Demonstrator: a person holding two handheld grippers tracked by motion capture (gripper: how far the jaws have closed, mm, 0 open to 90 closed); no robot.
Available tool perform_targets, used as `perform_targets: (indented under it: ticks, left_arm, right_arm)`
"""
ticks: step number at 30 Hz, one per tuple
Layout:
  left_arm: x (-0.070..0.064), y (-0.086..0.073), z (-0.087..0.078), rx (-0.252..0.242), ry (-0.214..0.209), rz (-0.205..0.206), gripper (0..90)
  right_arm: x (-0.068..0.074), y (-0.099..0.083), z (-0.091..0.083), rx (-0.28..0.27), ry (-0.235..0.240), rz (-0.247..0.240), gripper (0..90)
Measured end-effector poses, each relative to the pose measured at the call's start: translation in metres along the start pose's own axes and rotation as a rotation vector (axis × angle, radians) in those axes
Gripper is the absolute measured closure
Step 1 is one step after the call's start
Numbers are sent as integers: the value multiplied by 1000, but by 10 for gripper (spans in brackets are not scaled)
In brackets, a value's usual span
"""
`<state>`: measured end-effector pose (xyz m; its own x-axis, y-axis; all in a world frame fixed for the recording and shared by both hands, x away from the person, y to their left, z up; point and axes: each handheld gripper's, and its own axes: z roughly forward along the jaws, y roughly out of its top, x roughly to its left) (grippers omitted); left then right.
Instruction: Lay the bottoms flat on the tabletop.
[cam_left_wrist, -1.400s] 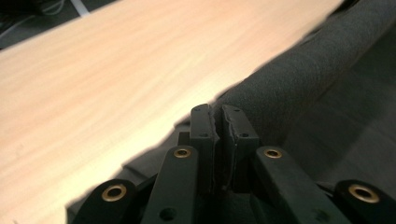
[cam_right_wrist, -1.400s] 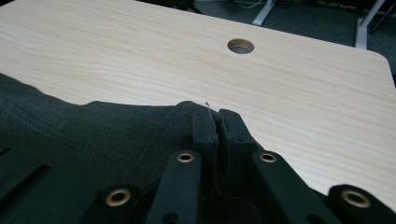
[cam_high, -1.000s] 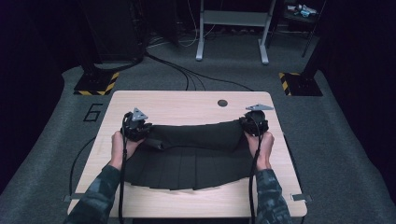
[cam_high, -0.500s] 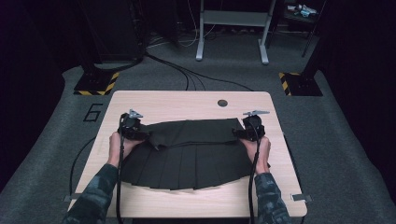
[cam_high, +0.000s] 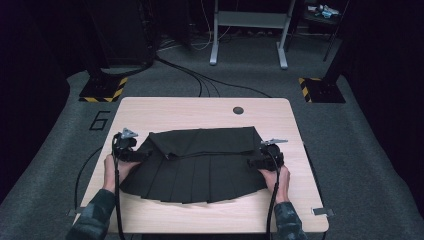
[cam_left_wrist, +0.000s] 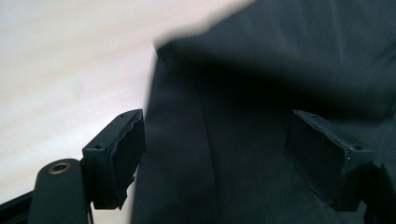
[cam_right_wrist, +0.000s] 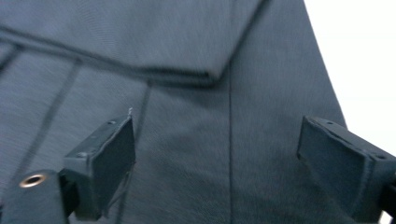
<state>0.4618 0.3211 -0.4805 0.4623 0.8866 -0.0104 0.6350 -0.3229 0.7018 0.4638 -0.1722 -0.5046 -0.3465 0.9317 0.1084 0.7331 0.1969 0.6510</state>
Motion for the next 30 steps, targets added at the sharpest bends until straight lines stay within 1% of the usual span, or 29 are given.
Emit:
perform_targets:
  ticks: [1, 2, 3, 4, 5, 6, 7, 8, 10, 11, 13, 14, 15, 18, 20, 23, 24, 25, 26, 29, 30]
  left_arm:
    - [0, -5, 4, 24, -2, 8, 183]
    - [0, -10, 9, 41, 5, 10, 184]
    - [0, -14, 13, 63, -8, -1, 181]
    - [0, -17, 16, 71, -8, -4, 176]
    - [0, -17, 16, 71, -8, -4, 172]
    - [-1, -23, 20, 88, -5, -4, 168]
    - [0, -25, 23, 94, -12, -14, 162]
    - [-1, -27, 22, 85, -9, -18, 152]
    - [-3, -29, 22, 78, -1, -12, 152]
    - [-5, -31, 21, 75, -1, -15, 150]
    - [-7, -34, 19, 64, 3, -14, 150]
    - [-8, -35, 19, 56, 3, -28, 149]
    - [-8, -35, 19, 56, 3, -28, 149]
    - [-11, -40, 15, 45, 6, -15, 149]
    - [-13, -43, 13, 40, 6, -16, 149]
    - [-15, -44, 12, 42, 5, -15, 149]
    - [-18, -46, 10, 42, 0, -8, 149]
    - [-18, -46, 10, 42, 0, -8, 149]
    - [-21, -50, 8, 30, 4, -10, 149]
    - [-24, -53, 5, 28, -2, -11, 149]
    - [-27, -59, 2, 10, -1, -5, 149]
  right_arm:
    - [-1, -3, 3, 9, -5, 4, 86]
    - [-2, -4, 6, 23, -12, 7, 74]
    - [-3, -6, 8, 28, -20, -2, 64]
    - [-2, -6, 8, 26, -28, -1, 66]
    - [-2, -6, 8, 26, -28, -1, 66]
    - [-1, -6, 9, 39, -55, -36, 62]
    - [0, -7, 9, 37, -62, -51, 61]
    - [0, -8, 9, 37, -63, -45, 61]
    - [0, -9, 8, 31, -67, -57, 61]
    - [1, -10, 8, 31, -68, -45, 61]
    - [1, -13, 6, 25, -72, -46, 61]
    - [1, -14, 6, 19, -72, -45, 61]
    - [2, -15, 5, 18, -72, -42, 61]
    - [2, -19, 2, 13, -71, -52, 62]
    - [3, -23, 0, 10, -69, -48, 62]
    - [2, -26, -3, 8, -69, -49, 63]
    - [3, -29, -5, 4, -65, -47, 64]
    - [2, -31, -6, -2, -65, -55, 64]
    - [3, -32, -8, -3, -67, -50, 65]
    - [3, -36, -10, -5, -66, -51, 66]
    - [4, -40, -14, -3, -64, -51, 67]
